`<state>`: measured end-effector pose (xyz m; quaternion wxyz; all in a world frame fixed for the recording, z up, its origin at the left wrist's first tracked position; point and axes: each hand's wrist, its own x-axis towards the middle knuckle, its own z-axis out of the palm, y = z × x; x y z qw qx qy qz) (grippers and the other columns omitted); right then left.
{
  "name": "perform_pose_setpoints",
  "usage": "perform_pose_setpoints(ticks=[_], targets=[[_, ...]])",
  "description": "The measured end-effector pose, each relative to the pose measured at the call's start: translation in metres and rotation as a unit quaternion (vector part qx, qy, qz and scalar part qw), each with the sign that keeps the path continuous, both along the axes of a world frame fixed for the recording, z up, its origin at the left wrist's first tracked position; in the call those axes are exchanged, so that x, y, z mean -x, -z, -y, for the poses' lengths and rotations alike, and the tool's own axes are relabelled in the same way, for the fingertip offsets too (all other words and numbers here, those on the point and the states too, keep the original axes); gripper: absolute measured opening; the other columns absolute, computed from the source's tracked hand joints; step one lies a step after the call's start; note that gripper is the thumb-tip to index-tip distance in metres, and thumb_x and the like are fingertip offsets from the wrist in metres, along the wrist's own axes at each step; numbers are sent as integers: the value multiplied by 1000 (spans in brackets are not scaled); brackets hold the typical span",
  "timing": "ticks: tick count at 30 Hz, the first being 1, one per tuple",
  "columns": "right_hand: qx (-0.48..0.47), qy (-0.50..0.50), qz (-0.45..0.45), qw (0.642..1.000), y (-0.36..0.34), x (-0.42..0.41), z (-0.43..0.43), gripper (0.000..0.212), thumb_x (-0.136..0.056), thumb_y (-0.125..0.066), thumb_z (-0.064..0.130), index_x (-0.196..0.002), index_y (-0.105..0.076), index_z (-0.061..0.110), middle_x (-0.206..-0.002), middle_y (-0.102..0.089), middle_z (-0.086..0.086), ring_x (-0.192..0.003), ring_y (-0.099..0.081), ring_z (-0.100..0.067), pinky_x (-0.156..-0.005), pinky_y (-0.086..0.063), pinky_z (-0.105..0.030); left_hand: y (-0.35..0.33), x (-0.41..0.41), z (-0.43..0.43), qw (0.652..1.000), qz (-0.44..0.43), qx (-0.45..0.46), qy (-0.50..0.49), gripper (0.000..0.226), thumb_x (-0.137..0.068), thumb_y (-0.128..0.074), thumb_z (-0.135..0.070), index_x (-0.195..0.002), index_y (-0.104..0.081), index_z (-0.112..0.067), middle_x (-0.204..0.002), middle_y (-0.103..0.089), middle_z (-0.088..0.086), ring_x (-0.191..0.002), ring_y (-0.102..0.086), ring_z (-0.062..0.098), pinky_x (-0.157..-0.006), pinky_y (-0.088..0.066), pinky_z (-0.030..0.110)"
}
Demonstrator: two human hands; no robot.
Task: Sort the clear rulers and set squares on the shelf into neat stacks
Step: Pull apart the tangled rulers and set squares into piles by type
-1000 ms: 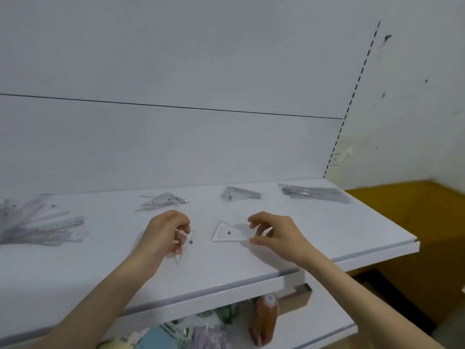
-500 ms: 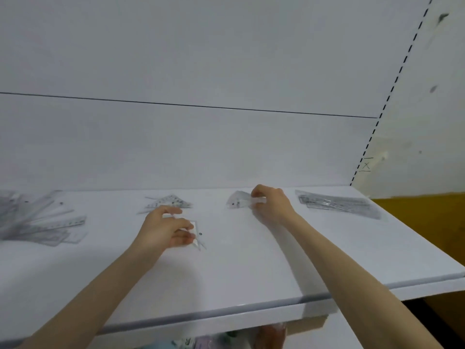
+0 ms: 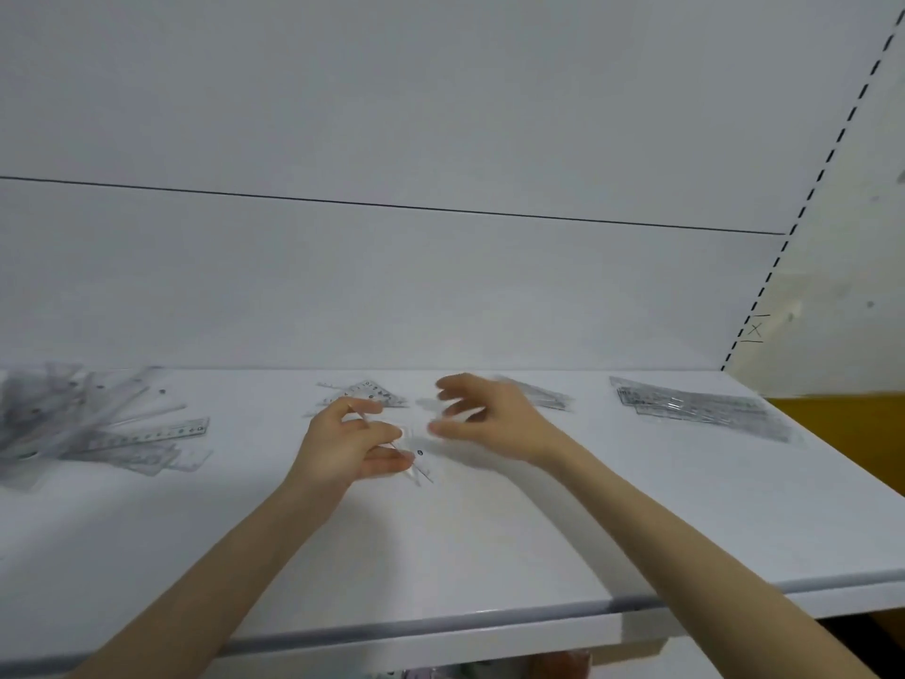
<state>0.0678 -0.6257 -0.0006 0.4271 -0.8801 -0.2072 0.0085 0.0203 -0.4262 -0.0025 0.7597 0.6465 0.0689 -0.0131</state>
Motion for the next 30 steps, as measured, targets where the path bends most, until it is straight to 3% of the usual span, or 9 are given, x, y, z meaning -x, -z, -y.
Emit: perform_pose_setpoints(ticks=[2, 6, 8, 12, 15, 18, 22, 26, 30], targets=[[32, -49, -24, 998, -2, 11, -28, 66, -70, -82, 43, -129, -55, 30, -115, -63, 11, -90, -66, 2, -88, -51, -22, 2, 3, -5, 1000, 9, -14, -2, 29, -83, -62, 11, -109, -51, 1, -92, -63, 28, -64, -68, 34, -66, -60, 39], [80, -54, -11, 995, 3, 10, -58, 59, -68, -83, 38, -122, -63, 26, -109, -67, 10, -82, -67, 0, -84, -53, -22, 4, 11, -27, 999, 19, -37, -2, 24, -83, -61, 12, -103, -54, 1, -88, -66, 23, -70, -70, 34, -69, -61, 41], [109, -44, -8, 993, 4, 3, -67, 60, -66, -82, 35, -122, -62, 25, -108, -68, 8, -83, -67, -2, -82, -55, -24, 6, 13, -45, 993, 23, -112, -14, 22, -83, -63, 7, -103, -56, -2, -87, -66, 21, -70, -70, 32, -70, -61, 40], [170, -17, 38, 985, 2, -23, -82, 65, -71, -74, 22, -133, -54, 19, -127, -58, 1, -98, -63, -9, -80, -49, -22, 13, 18, -84, 971, 29, -229, -57, 14, -83, -63, 2, -92, -61, -9, -82, -65, 15, -62, -66, 25, -62, -58, 36], [196, -10, 65, 978, 0, -40, -100, 61, -78, -68, 19, -136, -51, 13, -138, -51, -2, -119, -54, -18, -95, -44, -26, 17, 26, -114, 950, 53, -300, -70, 13, -83, -62, -2, -85, -62, -15, -77, -65, 7, -59, -63, 21, -60, -54, 33], [235, -8, 57, 970, 1, -52, -121, 57, -81, -66, 20, -136, -50, 16, -141, -49, -1, -129, -45, -20, -102, -36, -28, 16, 34, -146, 872, 122, -472, -34, 9, -84, -62, -14, -87, -59, -22, -84, -61, -6, -68, -56, 12, -64, -46, 24], [253, -7, 29, 967, 8, -58, -131, 58, -79, -65, 18, -135, -51, 16, -139, -51, -4, -129, -45, -24, -103, -38, -30, 17, 36, -181, 696, 171, -697, -6, 13, -87, -48, -31, -95, -58, -26, -89, -51, -16, -86, -48, 9, -64, -34, 25], [248, -1, 63, 967, 5, -48, -130, 66, -80, -65, 17, -142, -43, 17, -149, -40, 1, -139, -32, -19, -110, -27, -28, 13, 38, -201, 558, 241, -794, 4, 25, -65, -37, -32, -63, -61, -22, -61, -55, -9, -53, -57, 16, -42, -27, 16], [269, -26, 148, 951, -6, -24, -133, 64, -79, -65, 15, -141, -46, 15, -149, -41, -1, -138, -33, -21, -109, -24, -27, 7, 43, -212, 519, 234, -821, 40, 21, -66, -39, -28, -62, -58, -20, -57, -51, -5, -50, -53, 18, -47, -41, 24]])
